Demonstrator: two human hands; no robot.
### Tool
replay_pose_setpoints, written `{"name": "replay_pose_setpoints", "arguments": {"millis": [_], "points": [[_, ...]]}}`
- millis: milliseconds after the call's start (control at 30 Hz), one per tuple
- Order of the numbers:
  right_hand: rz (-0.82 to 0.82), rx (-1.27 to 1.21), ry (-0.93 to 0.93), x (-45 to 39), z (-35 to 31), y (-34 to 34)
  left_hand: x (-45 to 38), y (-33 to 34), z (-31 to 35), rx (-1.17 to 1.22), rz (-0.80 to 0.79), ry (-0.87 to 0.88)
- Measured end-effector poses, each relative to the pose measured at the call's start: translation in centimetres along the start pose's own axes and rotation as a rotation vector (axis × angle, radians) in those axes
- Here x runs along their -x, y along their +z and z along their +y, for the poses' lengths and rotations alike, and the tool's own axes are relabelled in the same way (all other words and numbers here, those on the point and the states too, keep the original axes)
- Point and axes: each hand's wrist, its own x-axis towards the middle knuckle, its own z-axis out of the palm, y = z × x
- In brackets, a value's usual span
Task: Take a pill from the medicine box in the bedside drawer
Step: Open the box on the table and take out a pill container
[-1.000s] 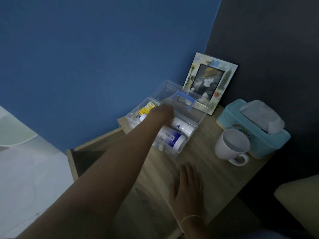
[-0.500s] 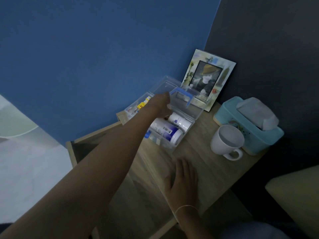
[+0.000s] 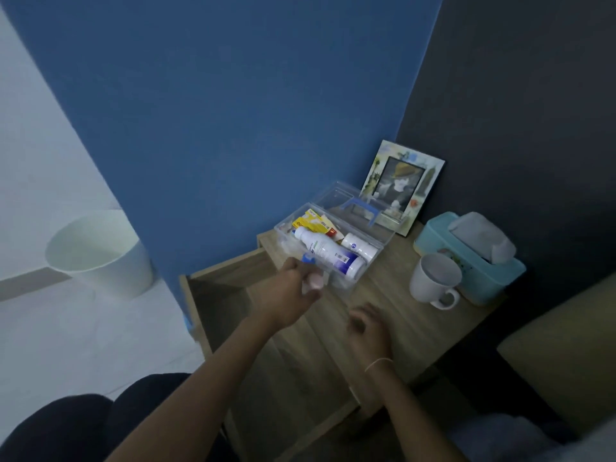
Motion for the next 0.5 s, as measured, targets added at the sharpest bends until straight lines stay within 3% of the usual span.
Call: {"name": "replay_pose_setpoints", "arguments": {"millis": [133, 300, 500], "points": [[-0.176, -0.769, 0.250, 0.8, -4.0, -2.4, 2.2, 0.4, 0.4, 0.059, 0.017, 0.076], [-0.439, -1.134, 0.484, 2.9, -6.2, -3.2, 3.2, 0.8, 1.6, 0.157, 0.018, 0.162], [-0.495, -1.351, 0.516, 3.8, -6.4, -3.5, 3.7, 0.2, 2.2, 0.129, -0.021, 0.223]]}}
